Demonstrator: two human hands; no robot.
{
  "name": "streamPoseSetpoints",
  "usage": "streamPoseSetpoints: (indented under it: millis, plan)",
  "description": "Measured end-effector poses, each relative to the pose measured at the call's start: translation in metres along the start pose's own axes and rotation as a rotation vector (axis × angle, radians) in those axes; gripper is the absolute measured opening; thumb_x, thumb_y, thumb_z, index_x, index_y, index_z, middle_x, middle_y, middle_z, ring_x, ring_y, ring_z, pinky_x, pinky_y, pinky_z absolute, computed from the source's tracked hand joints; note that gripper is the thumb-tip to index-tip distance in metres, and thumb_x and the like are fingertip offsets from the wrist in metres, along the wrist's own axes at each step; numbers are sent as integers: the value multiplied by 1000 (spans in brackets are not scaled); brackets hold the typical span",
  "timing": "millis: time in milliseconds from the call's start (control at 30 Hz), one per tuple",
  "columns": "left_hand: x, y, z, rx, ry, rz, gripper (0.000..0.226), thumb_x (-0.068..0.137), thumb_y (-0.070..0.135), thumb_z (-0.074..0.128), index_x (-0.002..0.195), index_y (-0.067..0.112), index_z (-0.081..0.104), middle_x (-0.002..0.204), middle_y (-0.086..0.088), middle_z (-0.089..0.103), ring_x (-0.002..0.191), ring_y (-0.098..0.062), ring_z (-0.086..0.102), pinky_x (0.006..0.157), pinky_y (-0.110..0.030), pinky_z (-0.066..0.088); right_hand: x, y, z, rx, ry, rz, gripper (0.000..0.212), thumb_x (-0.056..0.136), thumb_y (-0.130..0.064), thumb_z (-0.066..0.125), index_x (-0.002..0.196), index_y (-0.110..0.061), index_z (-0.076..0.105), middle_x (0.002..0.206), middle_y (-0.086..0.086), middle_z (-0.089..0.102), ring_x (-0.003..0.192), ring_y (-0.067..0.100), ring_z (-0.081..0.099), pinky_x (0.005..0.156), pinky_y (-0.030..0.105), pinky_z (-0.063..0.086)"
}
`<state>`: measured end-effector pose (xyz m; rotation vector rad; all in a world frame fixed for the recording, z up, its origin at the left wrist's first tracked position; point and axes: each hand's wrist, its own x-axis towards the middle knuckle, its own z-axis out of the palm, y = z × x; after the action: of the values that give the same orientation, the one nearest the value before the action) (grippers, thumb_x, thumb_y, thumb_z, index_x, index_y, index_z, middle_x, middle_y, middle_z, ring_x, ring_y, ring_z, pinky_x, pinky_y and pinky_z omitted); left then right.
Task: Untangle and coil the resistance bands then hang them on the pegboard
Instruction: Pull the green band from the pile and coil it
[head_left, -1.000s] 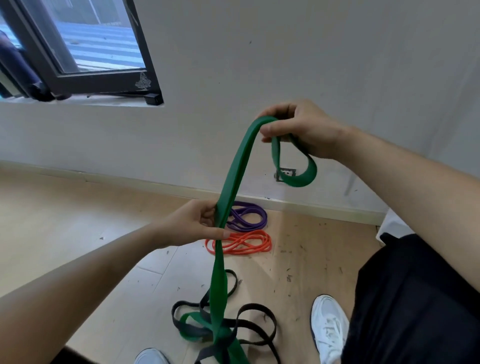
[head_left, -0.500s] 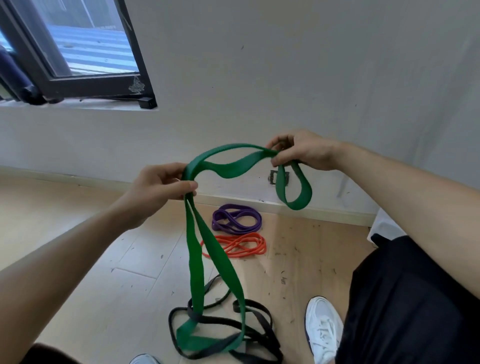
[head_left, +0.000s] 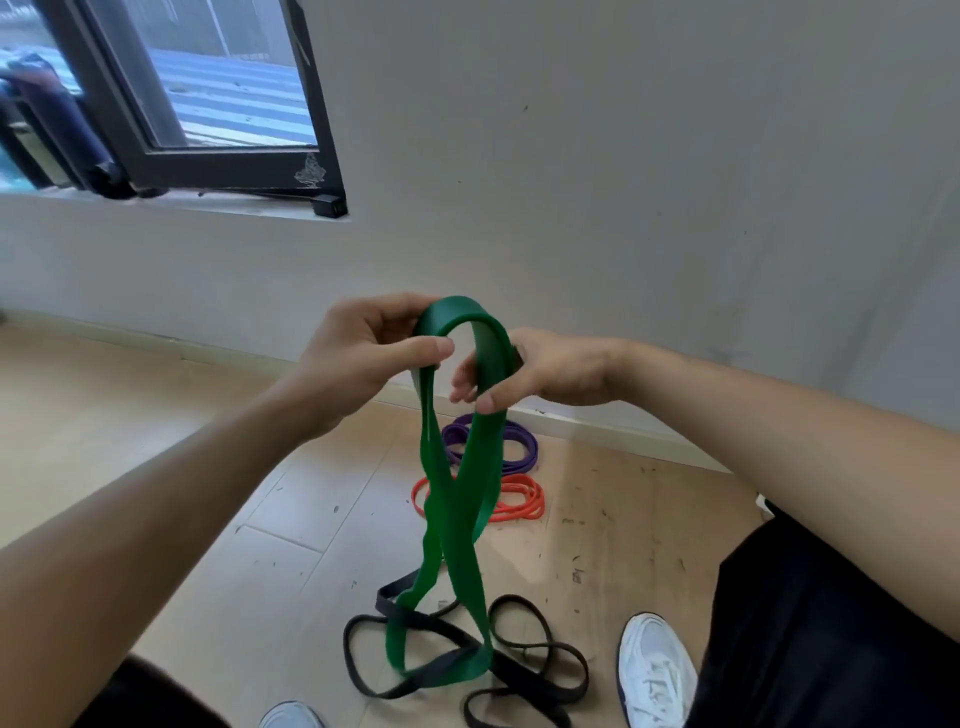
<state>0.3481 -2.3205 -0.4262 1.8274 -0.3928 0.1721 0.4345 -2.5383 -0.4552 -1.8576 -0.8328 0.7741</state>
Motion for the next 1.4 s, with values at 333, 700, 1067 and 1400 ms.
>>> streamPoseSetpoints:
  millis: [333, 700, 1067, 1400]
  plan:
    - [-6, -6, -17, 29, -12, -54, 42, 73, 15, 87, 111, 22, 71, 94, -7, 77, 87, -22, 72, 86, -36, 60, -1, -34, 10, -204, 324, -225, 35, 86, -25, 81, 117, -14, 69, 100, 7, 74, 95, 22, 71, 91, 37, 58]
    - [-11, -31, 4, 79, -240, -210, 27, 84, -3, 76, 106, 10, 67, 91, -2, 77, 91, -22, 75, 83, -33, 61, -19, -48, -16, 96, 428, -337, 27, 78, -20, 78, 101, -7, 72, 91, 9, 68, 81, 19, 66, 81, 29, 58]
    - [-13, -31, -3, 193, -146, -236, 21, 87, 0, 74, 106, 9, 70, 89, -6, 75, 90, -24, 75, 89, -41, 61, -35, -35, -49, 362, 519, -260, 27, 78, -23, 74, 97, -7, 66, 77, 0, 61, 73, 17, 63, 88, 39, 59]
    - [-9, -5, -23, -44, 107, -135, 32, 97, -4, 56, 121, 14, 67, 98, -6, 78, 97, -27, 75, 95, -38, 59, -40, -7, -31, -188, 54, 172, 18, 89, -1, 72, 106, -5, 65, 86, 1, 70, 81, 12, 71, 63, 14, 51]
